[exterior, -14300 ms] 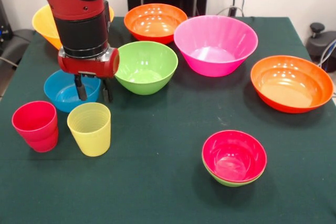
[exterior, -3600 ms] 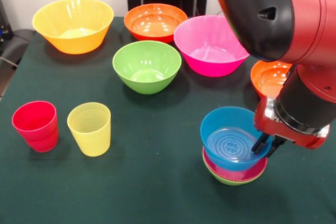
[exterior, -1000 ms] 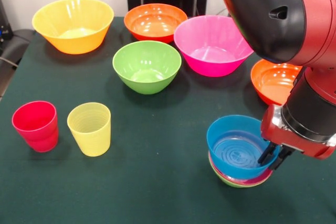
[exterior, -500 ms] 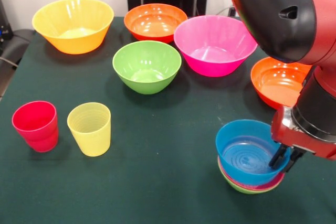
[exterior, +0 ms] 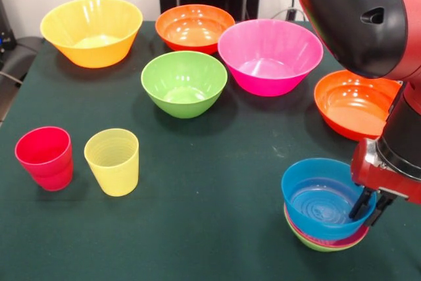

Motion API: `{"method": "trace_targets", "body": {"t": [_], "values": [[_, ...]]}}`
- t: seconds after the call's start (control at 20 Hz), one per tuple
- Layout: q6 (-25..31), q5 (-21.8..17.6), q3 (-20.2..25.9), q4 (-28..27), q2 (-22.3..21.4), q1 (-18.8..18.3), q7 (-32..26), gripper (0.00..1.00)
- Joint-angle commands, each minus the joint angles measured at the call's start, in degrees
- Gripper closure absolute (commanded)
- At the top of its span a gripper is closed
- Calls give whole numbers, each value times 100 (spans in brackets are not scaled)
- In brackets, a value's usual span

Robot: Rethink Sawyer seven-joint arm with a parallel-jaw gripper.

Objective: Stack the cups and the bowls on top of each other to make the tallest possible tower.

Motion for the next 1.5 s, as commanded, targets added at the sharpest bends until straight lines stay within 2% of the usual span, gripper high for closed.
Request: {"method": "trace_targets", "body": {"t": [0.05, 0.25, 0.4, 0.9, 1.5], "values": [[-359, -64, 278, 624, 419, 91, 1129, 100], [-266, -128, 183, 578, 474, 61, 993, 100], [-405, -146, 161, 560, 509, 38, 957, 100], [-172, -67, 176, 329, 607, -12, 955, 100], [-293, -25, 131, 445, 562, 16, 1013, 100]]}}
